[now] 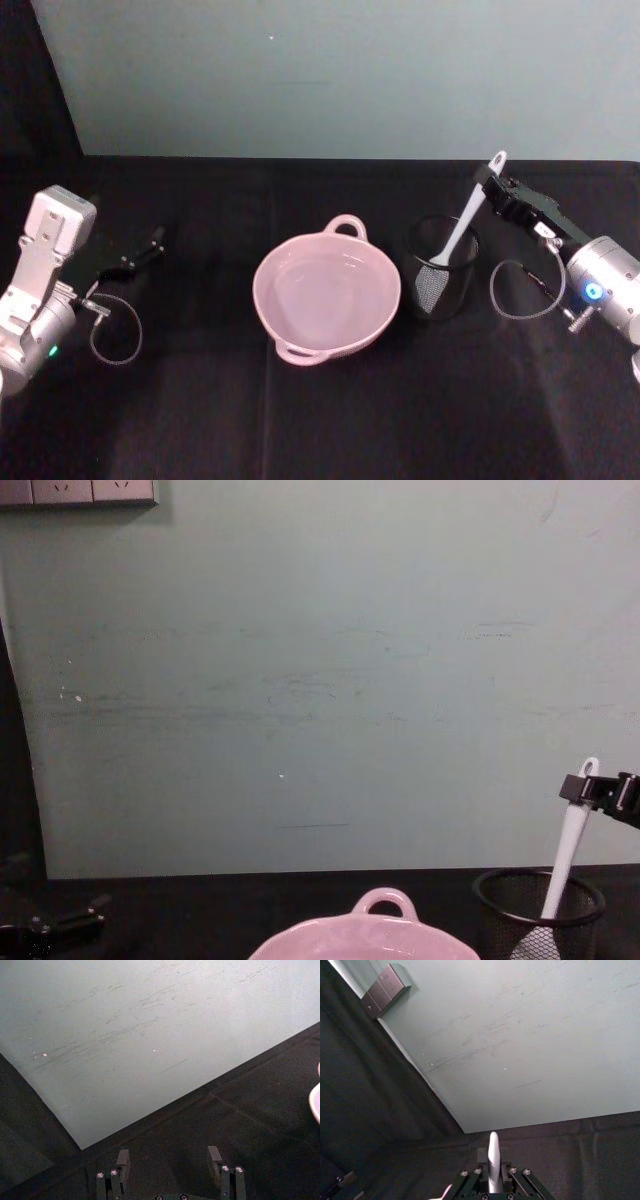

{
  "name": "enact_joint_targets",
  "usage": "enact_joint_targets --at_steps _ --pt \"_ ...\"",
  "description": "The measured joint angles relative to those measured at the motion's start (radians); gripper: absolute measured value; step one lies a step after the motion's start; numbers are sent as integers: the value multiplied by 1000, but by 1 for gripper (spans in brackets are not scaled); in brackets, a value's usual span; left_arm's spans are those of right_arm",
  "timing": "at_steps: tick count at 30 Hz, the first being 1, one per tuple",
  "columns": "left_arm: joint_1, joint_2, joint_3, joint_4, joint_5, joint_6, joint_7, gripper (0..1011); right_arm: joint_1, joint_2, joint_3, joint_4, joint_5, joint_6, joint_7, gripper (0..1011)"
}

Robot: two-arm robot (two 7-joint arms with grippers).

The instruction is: Use the one hand to pick up the spoon and stir the clear water in the bowl.

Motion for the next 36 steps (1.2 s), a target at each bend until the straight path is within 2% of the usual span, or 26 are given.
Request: enact_joint_targets --at_steps 2,3,5,6,9,10,12,19,29,36 --pt "0 0 0 0 0 0 0 1011 0 0 0 0 0 0 0 179" --pt "0 0 0 0 0 0 0 1011 0 0 0 0 -1 0 0 234" --pt "0 0 0 0 0 0 0 1011 0 0 0 0 -1 0 0 264" --pt "0 0 0 0 0 0 0 1011 0 0 0 0 -1 0 0 329" --pt "0 0 0 0 0 0 0 1011 0 0 0 0 -1 0 0 387" --pt "0 0 0 0 0 0 0 1011 0 0 0 0 -1 0 0 447" --pt "0 0 0 0 0 0 0 1011 0 0 0 0 -1 0 0 488" --pt "0 0 0 0 0 0 0 1011 0 0 0 -1 -2 1 1 726" --pt "0 0 0 0 0 0 0 1011 0 0 0 -1 -2 1 1 998" --pt "0 0 0 0 0 0 0 1011 6 9 -4 -5 -7 8 -1 1002"
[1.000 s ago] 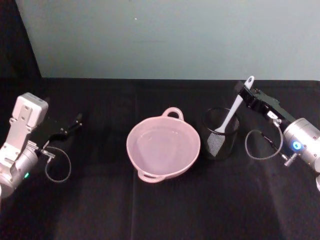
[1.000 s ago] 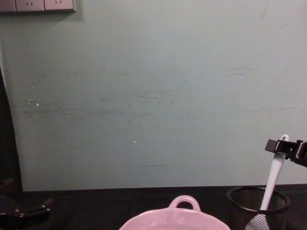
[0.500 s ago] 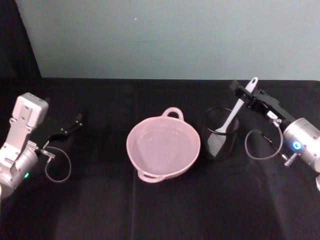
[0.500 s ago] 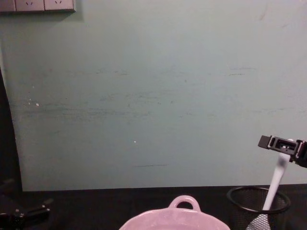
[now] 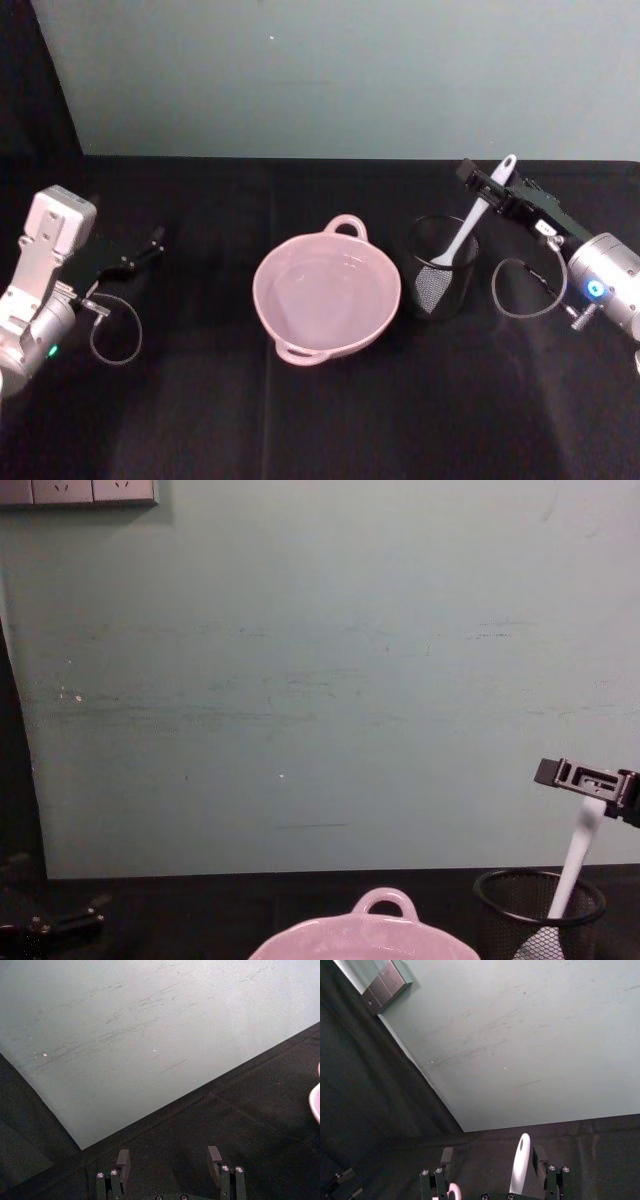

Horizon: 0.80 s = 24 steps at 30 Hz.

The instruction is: Use the one hand to pick up the spoon and stir the clear water in the bowl.

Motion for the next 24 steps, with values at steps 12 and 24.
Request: enact_joint_targets --at_steps 12,24 --pt "0 0 0 0 0 0 0 1011 -63 64 -2 -115 -94 -8 -59 1002" --pt "0 0 0 0 0 0 0 1011 -191 127 27 -243 -267 -84 -133 1002"
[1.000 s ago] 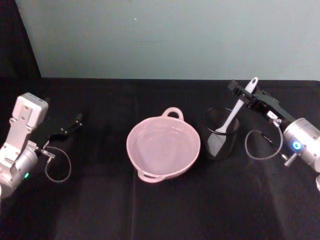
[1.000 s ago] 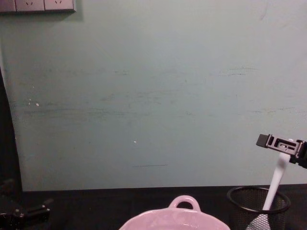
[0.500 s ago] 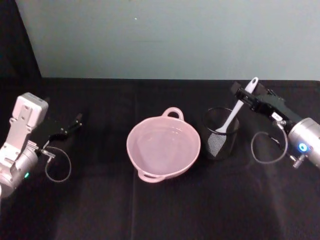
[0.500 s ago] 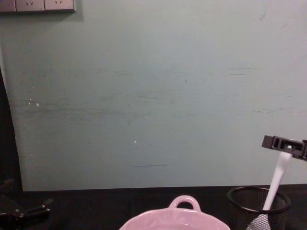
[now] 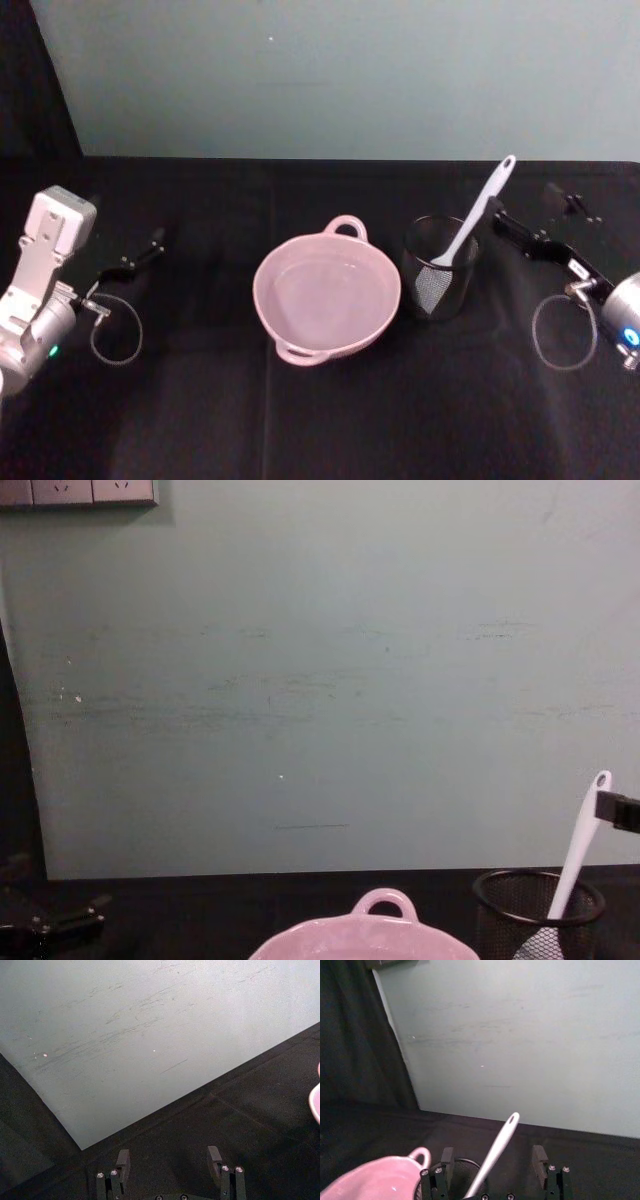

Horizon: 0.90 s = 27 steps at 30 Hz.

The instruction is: Use the one hand to pick up the spoon and stir the clear water in the bowl.

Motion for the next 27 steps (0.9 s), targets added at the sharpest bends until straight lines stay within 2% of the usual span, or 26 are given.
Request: enact_joint_targets --at_steps 1,3,4,7,11,17,27 --pt "0 0 0 0 0 0 0 1011 -16 8 2 -11 -36 -19 -14 1002" --pt "0 0 0 0 0 0 0 1011 -29 15 4 -17 -71 -39 -29 1002" --pt "0 0 0 0 0 0 0 1011 -44 22 7 -21 -110 -62 -46 1002" --pt "0 0 0 0 0 0 0 1011 -69 29 18 -21 -170 -102 -74 1002" --pt "0 0 0 0 0 0 0 1011 -104 25 44 -9 -223 -159 -117 1002" --pt "0 0 0 0 0 0 0 1011 -146 -6 83 30 -261 -244 -156 1002" --pt "0 0 0 0 0 0 0 1011 -140 -54 92 111 -281 -297 -148 1002"
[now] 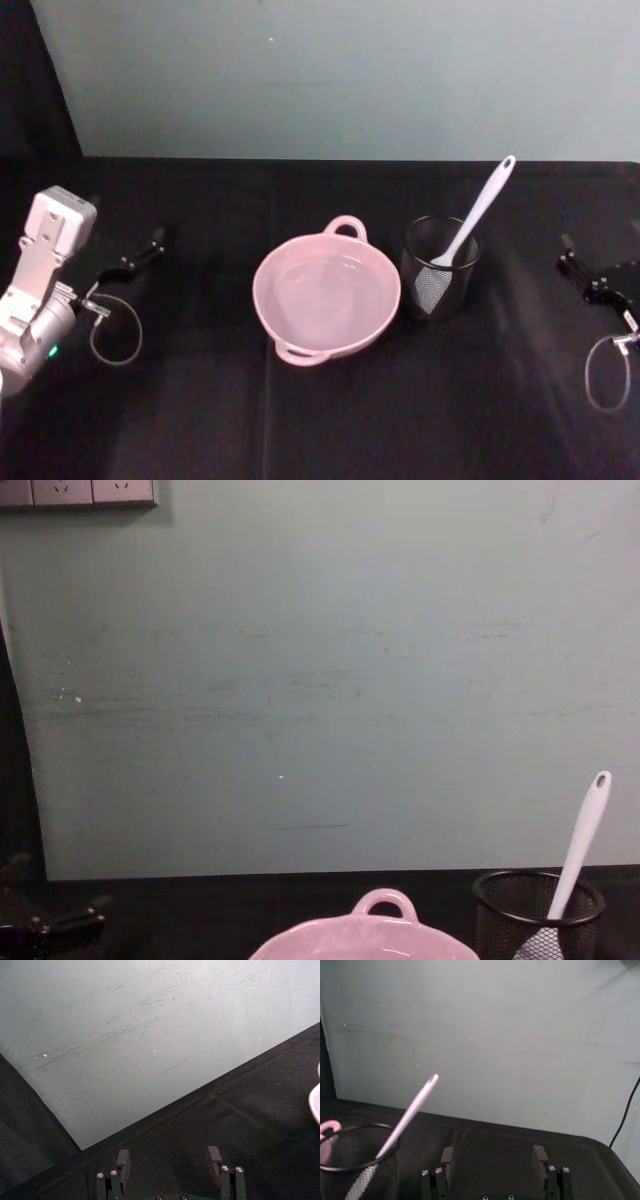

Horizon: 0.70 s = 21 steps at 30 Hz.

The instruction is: Use the one hand to pick up the spoon and stir the clear water in the bowl.

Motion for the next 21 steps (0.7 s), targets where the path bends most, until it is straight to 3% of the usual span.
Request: enact_joint_targets --at_steps 5,21 --pt "0 0 0 0 0 0 0 1011 28 -26 -1 73 -5 -20 21 1002" --pt "0 0 0 0 0 0 0 1011 21 -20 -2 54 -5 -17 18 1002"
